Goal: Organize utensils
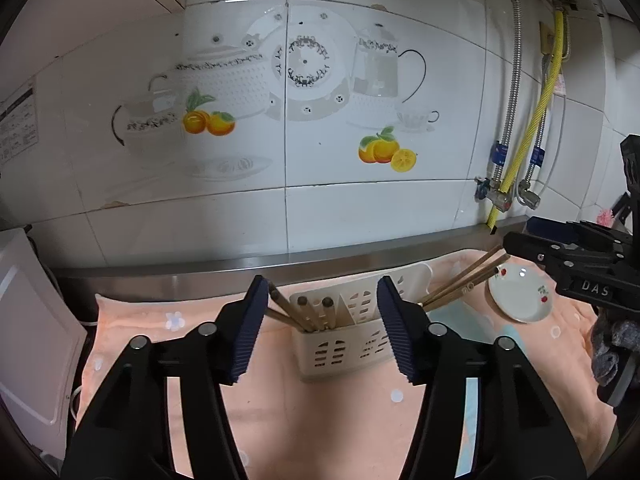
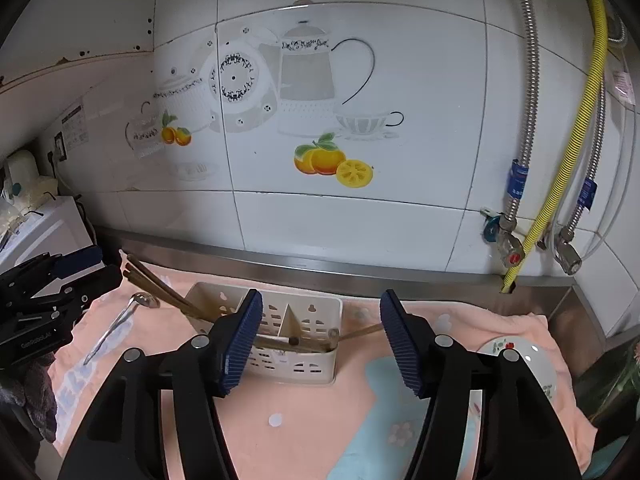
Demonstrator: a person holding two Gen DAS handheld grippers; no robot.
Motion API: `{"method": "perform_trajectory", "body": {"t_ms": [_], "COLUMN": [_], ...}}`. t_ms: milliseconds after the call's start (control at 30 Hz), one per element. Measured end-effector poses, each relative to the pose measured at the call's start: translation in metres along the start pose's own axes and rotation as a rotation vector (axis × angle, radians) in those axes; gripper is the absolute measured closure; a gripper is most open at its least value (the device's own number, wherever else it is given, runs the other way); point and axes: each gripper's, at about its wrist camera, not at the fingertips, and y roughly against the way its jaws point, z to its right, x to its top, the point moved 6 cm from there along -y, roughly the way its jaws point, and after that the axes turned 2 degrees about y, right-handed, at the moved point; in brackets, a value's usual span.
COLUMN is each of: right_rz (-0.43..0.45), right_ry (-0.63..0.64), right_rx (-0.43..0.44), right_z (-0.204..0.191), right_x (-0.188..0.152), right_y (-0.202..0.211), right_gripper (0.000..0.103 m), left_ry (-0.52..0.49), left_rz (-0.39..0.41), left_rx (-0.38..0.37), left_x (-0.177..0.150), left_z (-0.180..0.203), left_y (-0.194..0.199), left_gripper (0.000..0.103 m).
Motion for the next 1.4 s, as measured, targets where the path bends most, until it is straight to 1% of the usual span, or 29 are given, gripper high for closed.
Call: {"method": "perform_trajectory", "body": {"t_ms": [33, 100, 300, 367, 433, 567, 700, 800, 967, 1200, 1267, 1400], "right_rz": [0.003, 0.007, 0.017, 0.016, 0.018, 0.021, 0.03, 0.046, 0.058, 0.064, 0.059, 0.053], "right_ry": [-0.001, -0.003, -0.002, -0.003, 0.003, -0.005, -0.006, 0.017, 0.018, -0.005, -0.027, -0.048], "right_rx": [-0.003, -0.006, -0.01, -0.008, -0.025, -0.018, -0.023, -0.049, -0.059, -0.083, -0.065, -0.065], "right_z": [0.0, 0.0, 0.0, -0.001, -0.001, -0.001, -0.003, -0.007, -0.012, -0.014, -0.014, -0.015], "right_x": [-0.001, -0.004, -0.015, -0.02, -0.026, -0.036, -0.044, -0.048, -0.057, -0.082, -0.088, -0.1], "right_y": [0.003, 0.008, 0.024, 0.028, 0.034, 0.042, 0.052, 0.06, 0.071, 0.084, 0.086, 0.09], "right_gripper": [0.042, 0.036, 0.028, 0.028, 0.024, 0.022, 0.016, 0.014, 0.012, 0.01, 0.01, 0.01], "left_ry": [-0.003, -0.007, -0.018, -0.023, -0.02, -0.007, -0.004, 0.005, 0.012, 0.035, 0.045, 0.05], "left_rz": [0.002, 0.005, 0.008, 0.011, 0.011, 0.008, 0.022, 0.023, 0.02, 0.012, 0.01, 0.001], "left_rx": [0.001, 0.004, 0.021, 0.035, 0.041, 0.044, 0.055, 0.047, 0.046, 0.032, 0.024, 0.016], "left_x": [-0.001, -0.004, -0.017, -0.022, -0.026, -0.033, -0.04, -0.044, -0.052, -0.072, -0.078, -0.091], "left_z": [0.0, 0.001, 0.002, 0.002, 0.001, -0.002, -0.003, -0.004, -0.005, -0.008, -0.008, -0.007], "left_y": [0.003, 0.007, 0.021, 0.025, 0.028, 0.036, 0.045, 0.05, 0.058, 0.071, 0.074, 0.077], "left_gripper": [0.043, 0.04, 0.027, 0.023, 0.018, 0.014, 0.008, 0.006, 0.005, 0.005, 0.005, 0.005]}}
